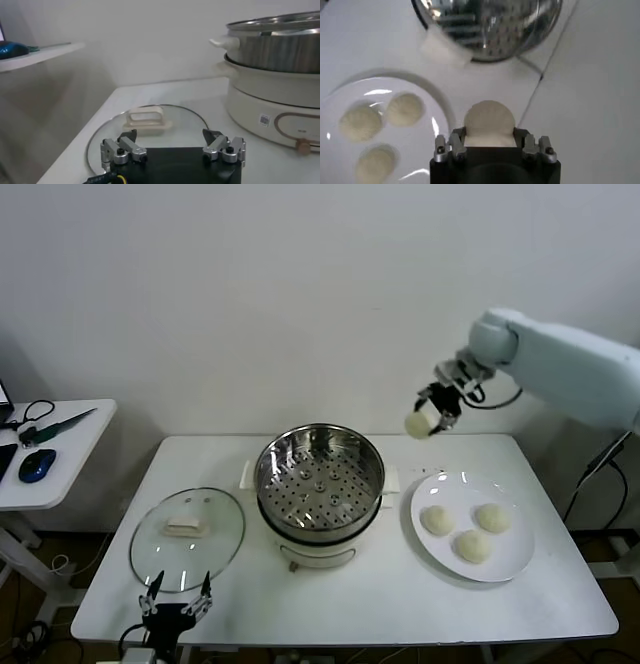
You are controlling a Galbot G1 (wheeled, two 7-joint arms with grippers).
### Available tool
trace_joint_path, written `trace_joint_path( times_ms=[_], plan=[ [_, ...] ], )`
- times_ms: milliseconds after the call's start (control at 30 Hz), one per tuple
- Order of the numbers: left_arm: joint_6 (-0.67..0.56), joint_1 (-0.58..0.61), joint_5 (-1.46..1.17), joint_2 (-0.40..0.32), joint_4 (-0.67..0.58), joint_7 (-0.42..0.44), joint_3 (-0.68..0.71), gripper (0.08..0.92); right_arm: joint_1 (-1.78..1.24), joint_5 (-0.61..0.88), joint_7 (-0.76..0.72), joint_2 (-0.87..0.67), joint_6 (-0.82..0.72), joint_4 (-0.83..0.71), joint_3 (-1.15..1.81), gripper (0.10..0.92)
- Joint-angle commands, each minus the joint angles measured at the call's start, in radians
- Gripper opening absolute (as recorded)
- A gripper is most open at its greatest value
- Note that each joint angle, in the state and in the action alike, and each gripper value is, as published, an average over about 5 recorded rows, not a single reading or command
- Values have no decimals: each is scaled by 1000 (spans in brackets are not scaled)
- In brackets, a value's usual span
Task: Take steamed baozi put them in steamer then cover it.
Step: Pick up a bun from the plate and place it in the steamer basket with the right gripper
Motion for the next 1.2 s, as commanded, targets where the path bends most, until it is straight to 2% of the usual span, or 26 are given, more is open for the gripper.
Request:
trace_joint_path(
  times_ms=[33, 200, 400, 500, 833, 1100, 1200],
  plan=[
    [-1, 1, 3, 2, -3, -2, 2, 823, 234, 18, 58, 116, 227, 227, -158, 644],
    [1, 2, 15, 0, -18, -4, -1, 823, 34, -217, 139, 201, 300, 150, -49, 645],
    [4, 0, 17, 1, -23, -4, -10, 823, -170, -485, 208, 275, 355, -25, 33, 645],
    [4, 0, 16, 1, -24, -4, -10, 823, -256, -569, 227, 307, 377, -127, 68, 645],
    [6, -14, 12, 0, -17, -5, -12, 823, -377, -654, 258, 402, 421, -358, 127, 645],
    [1, -14, 4, -1, -18, -11, -14, 823, -396, -659, 259, 456, 439, -434, 130, 645],
    [0, -12, 3, -3, -21, -13, -15, 823, -394, -643, 264, 465, 440, -438, 123, 677]
  ],
)
